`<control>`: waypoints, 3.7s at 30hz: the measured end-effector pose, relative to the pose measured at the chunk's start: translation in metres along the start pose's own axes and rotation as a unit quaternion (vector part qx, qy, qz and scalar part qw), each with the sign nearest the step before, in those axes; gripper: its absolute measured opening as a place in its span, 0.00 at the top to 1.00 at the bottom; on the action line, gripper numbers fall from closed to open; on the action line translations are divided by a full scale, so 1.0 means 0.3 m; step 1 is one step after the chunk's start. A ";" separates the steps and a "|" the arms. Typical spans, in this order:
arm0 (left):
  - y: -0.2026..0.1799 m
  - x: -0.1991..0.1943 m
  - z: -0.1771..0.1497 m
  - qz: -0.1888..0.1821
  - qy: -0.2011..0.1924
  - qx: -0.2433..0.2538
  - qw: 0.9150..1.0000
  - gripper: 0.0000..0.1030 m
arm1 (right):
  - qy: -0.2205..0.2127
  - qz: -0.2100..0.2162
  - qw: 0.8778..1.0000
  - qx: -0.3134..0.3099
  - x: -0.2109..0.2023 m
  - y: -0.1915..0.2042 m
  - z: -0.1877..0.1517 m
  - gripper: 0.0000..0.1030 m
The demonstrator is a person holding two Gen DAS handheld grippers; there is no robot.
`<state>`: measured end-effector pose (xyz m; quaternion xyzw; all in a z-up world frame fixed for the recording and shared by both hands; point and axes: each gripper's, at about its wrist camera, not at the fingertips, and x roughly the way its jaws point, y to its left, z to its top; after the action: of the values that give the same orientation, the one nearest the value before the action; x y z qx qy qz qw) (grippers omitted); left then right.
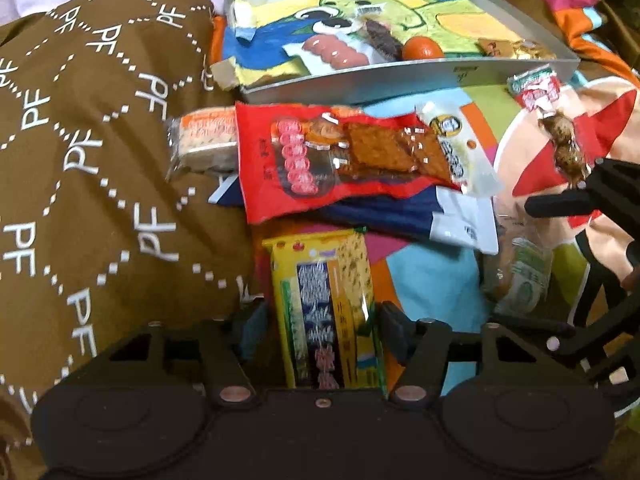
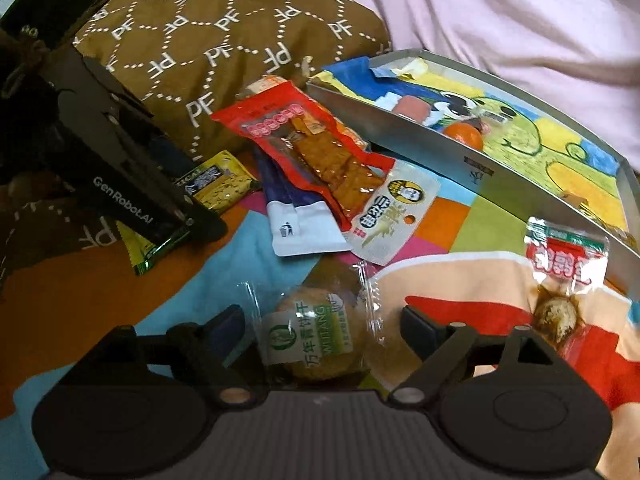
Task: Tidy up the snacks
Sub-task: 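Grasp the yellow biscuit bar with the left tool while the right grasps the round biscuit, then carry the biscuit bar with the left tool while the right carries the round biscuit to the tray, then lower both snacks into the tray and open both tools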
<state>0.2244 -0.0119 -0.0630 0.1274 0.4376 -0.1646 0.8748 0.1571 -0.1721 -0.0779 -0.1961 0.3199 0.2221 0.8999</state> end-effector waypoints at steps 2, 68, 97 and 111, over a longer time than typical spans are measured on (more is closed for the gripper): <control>-0.006 0.004 -0.008 0.007 0.010 0.002 1.000 0.38 | 0.006 0.003 1.000 0.001 0.015 0.000 -0.002 0.14; -0.173 -0.072 0.575 -0.014 -0.176 -0.140 0.974 0.51 | -0.193 -0.292 0.937 0.000 -0.075 -0.255 0.141 0.46; -0.257 0.215 0.734 0.035 -0.106 -0.116 0.987 0.51 | -0.143 -0.271 0.946 0.107 0.057 -0.484 0.133 0.43; -0.246 0.144 0.724 0.026 -0.118 -0.133 0.984 0.16 | -0.164 -0.278 0.939 0.119 0.018 -0.479 0.129 0.06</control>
<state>0.3765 -0.1667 0.0233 0.0007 0.3455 -0.0964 0.9335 0.2553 -0.2699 -0.0235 -0.1292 0.1245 -0.0471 0.9826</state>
